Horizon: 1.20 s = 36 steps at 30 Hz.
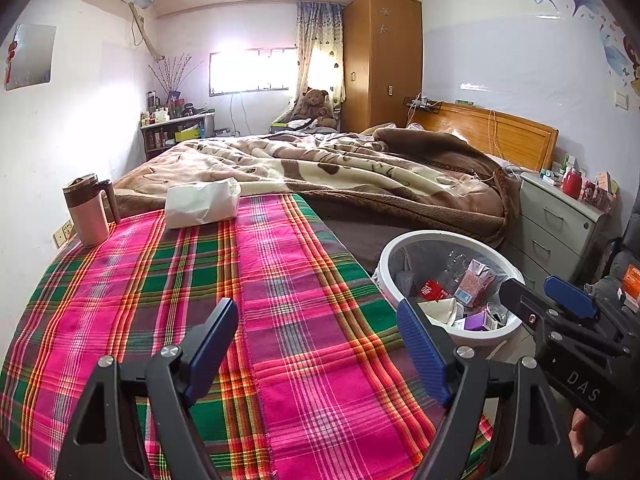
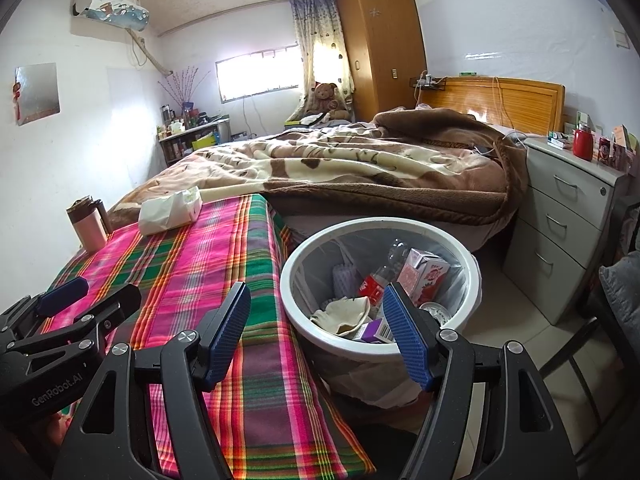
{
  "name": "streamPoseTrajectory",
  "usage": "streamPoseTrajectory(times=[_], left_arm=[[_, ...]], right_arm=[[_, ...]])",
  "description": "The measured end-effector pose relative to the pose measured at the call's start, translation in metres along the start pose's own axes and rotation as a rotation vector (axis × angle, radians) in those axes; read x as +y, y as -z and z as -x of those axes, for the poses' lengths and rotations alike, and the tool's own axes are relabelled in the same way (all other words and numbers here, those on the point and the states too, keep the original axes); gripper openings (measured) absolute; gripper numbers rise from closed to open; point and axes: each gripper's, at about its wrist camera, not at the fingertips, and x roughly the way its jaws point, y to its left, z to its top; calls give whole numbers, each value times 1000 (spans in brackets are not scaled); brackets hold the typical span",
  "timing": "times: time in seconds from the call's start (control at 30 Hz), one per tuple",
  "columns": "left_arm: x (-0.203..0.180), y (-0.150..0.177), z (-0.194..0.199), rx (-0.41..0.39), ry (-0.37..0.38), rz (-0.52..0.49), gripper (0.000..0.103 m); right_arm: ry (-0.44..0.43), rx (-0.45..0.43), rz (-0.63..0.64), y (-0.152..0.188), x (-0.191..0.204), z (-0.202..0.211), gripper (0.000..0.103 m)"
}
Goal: Collect trash
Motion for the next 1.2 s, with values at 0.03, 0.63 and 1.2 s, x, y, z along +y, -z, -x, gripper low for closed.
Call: streamPoseTrajectory(times=[0.03,0.63,1.2], left_arm=[[1,0,0,1,2,2,83],[2,2,1,-4,-9,0,83],[1,2,2,2,-15,9,83]], right_arm=[[1,1,-2,0,0,0,70],[2,6,0,2,3,0,70],[0,10,-3,2,5,0,70]])
